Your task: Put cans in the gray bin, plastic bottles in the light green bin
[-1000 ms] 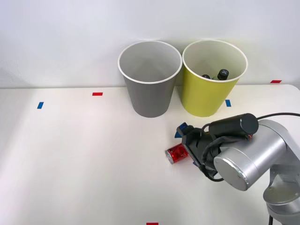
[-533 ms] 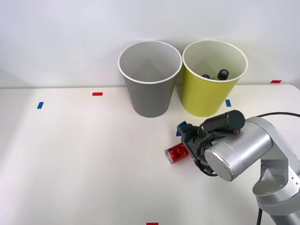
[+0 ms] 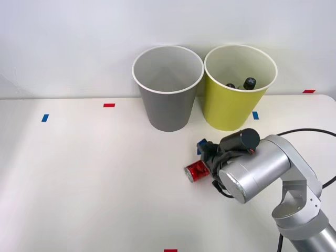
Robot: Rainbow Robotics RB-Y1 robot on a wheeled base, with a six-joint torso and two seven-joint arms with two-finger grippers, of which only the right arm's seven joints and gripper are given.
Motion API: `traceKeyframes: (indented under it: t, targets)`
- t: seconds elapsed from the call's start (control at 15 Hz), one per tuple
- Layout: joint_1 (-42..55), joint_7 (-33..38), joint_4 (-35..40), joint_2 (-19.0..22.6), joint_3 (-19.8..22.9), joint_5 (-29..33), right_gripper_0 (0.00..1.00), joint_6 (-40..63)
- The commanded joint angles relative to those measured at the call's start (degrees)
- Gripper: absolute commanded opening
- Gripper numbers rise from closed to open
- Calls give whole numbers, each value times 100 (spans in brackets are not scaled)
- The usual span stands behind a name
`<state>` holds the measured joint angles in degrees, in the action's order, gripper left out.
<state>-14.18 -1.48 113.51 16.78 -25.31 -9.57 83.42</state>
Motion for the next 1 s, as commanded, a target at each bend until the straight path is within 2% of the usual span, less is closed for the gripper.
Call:
traceKeyframes:
  t: [0.07,0.93,1.0]
  targets:
    - [11,-10,-4,-16,-176,280,94,-1]
    - [11,-195,-4,-25,-212,403,93,-27]
    - [11,-256,-4,1,-212,403,80,-36]
